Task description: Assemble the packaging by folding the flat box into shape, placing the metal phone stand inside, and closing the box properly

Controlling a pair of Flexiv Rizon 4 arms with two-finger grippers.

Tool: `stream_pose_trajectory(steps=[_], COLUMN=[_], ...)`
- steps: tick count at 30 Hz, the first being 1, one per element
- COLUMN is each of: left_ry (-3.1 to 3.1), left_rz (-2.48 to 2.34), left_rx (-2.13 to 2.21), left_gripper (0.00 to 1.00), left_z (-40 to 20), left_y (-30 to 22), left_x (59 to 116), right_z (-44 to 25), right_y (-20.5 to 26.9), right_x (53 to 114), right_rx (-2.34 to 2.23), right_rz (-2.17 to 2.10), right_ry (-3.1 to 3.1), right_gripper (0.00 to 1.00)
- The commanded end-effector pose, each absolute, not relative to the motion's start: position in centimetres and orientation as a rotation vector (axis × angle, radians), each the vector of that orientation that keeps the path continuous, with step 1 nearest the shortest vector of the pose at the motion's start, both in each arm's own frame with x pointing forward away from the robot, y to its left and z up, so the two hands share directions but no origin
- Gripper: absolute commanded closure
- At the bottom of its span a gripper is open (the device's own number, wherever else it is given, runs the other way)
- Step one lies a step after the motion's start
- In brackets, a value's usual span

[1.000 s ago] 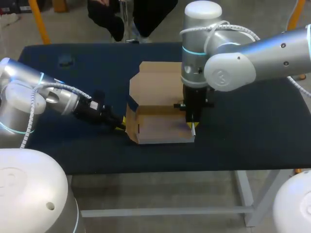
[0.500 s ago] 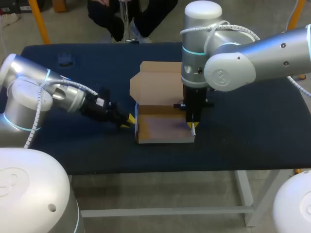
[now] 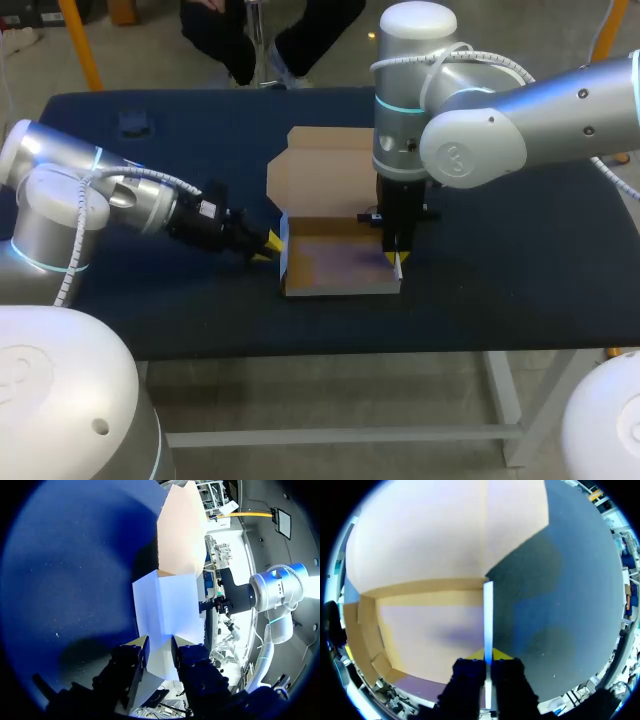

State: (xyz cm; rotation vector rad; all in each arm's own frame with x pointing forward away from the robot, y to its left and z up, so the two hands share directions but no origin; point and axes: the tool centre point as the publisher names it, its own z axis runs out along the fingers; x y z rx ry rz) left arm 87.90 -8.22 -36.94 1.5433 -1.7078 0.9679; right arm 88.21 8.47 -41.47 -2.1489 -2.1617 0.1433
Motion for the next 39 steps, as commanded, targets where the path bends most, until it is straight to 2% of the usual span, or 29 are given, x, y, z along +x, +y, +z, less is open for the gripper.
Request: stream_pose_trajectory(steps=[1,25,39], left_ry=[-1.694,-1.746,-1.836], left_rz=[0.975,0.910,0.835], left_rx=[1.544,1.668,1.821], left_gripper=[0.65,0.64,0.53], left_z=[-37.1,-36.7,-36.7], left_y=[-8.3,-10.0,-10.6], left_x=[87.9,88.0,87.8], right_z=[-41.6,-41.6,-41.6], right_y=[8.6,8.6,8.6], right_x=[88.4,88.4,88.4], right_rx=[-2.146,-2.146,-2.146], right_rz=[0.153,0.153,0.153], right_ry=[-2.161,-2.161,-2.161], right_gripper=[1.00,1.00,1.00])
